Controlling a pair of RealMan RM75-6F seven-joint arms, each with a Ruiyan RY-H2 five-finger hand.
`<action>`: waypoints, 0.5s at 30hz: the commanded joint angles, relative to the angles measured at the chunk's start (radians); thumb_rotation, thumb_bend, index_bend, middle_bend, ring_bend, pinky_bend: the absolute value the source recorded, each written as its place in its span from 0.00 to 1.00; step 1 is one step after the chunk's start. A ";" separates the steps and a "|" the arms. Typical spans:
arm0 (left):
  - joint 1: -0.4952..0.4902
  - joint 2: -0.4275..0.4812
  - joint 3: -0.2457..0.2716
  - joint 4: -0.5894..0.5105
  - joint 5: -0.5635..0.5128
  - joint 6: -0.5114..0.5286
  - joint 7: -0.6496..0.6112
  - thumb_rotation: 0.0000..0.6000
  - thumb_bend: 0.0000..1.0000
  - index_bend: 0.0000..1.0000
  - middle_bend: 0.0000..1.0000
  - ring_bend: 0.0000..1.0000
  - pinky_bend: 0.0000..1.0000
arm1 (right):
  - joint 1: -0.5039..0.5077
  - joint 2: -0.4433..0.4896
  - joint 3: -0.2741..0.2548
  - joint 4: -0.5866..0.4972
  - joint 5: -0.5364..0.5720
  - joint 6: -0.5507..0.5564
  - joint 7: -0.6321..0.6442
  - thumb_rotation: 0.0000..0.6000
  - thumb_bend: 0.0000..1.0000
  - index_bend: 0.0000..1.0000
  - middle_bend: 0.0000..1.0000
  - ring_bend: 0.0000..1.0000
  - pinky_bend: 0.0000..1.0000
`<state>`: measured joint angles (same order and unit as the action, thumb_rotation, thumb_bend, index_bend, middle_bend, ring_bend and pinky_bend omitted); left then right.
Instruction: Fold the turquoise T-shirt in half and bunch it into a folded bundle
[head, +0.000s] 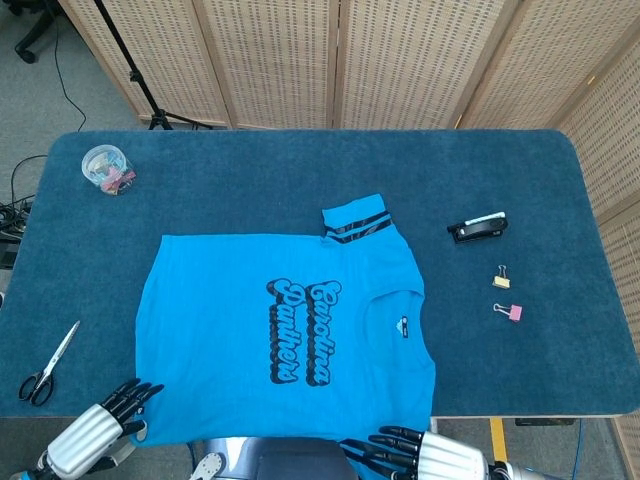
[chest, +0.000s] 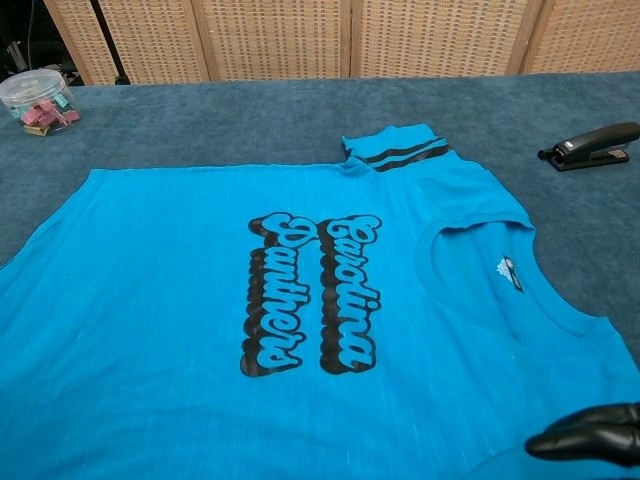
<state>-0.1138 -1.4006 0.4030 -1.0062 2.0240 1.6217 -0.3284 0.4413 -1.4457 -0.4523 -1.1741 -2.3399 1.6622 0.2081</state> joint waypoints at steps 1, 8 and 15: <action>0.001 -0.001 0.002 0.002 0.003 0.002 -0.002 1.00 0.60 0.74 0.00 0.00 0.00 | -0.001 0.001 -0.001 0.000 -0.002 0.001 -0.001 1.00 0.54 0.66 0.13 0.00 0.14; 0.000 0.000 -0.002 -0.006 0.004 0.009 -0.004 1.00 0.60 0.74 0.00 0.00 0.00 | -0.002 0.004 0.006 -0.002 0.005 0.003 0.003 1.00 0.54 0.66 0.13 0.00 0.14; -0.027 0.020 -0.054 -0.078 -0.021 0.019 0.022 1.00 0.60 0.74 0.00 0.00 0.00 | 0.004 0.019 0.053 -0.031 0.078 0.007 0.051 1.00 0.54 0.66 0.13 0.00 0.14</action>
<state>-0.1304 -1.3899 0.3658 -1.0624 2.0131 1.6404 -0.3194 0.4428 -1.4323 -0.4165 -1.1942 -2.2840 1.6674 0.2433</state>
